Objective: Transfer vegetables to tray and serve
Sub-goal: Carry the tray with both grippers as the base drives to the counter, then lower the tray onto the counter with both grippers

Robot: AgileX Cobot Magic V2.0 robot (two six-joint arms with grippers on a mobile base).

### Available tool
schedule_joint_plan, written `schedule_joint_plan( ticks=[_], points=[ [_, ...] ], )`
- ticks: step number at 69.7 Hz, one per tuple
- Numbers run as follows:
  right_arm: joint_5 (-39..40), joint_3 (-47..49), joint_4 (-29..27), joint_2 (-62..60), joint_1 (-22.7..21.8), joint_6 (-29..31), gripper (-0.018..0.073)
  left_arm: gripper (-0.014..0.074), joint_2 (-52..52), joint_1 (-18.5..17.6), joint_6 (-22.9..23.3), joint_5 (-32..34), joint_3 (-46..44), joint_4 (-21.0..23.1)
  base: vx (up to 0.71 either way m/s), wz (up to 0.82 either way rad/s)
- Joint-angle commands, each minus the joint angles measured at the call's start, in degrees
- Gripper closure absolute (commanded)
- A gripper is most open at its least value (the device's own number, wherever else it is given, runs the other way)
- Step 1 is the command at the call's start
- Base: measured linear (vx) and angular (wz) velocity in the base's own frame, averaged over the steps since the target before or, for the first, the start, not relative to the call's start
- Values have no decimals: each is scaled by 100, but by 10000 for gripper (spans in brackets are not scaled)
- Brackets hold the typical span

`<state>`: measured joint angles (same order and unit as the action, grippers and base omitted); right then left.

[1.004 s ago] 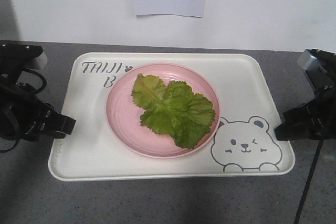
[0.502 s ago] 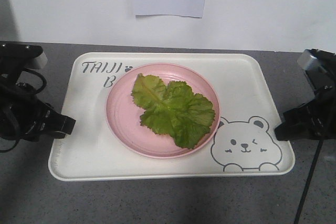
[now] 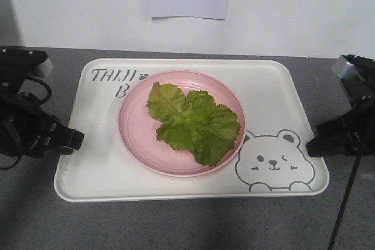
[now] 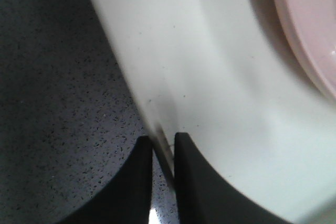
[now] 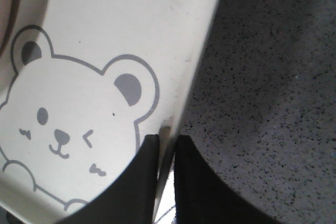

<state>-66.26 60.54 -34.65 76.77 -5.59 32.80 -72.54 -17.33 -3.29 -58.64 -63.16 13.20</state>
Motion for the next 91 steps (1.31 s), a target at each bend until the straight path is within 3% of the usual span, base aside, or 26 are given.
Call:
schedule_joint_plan(
  ticks=[1,78,91],
  points=[
    [-252,150,-658,-182,93,286,562,602,156,-79,-239,318,-170,421,0,0],
    [-245,150,-658,-182,93,304,562,602,146,-79,-289,468,-170,421,0,0],
    [-129,150,-534,-108,93,-75,562,602,-152,-79,-315,653,-170,410,0,0]
  ],
)
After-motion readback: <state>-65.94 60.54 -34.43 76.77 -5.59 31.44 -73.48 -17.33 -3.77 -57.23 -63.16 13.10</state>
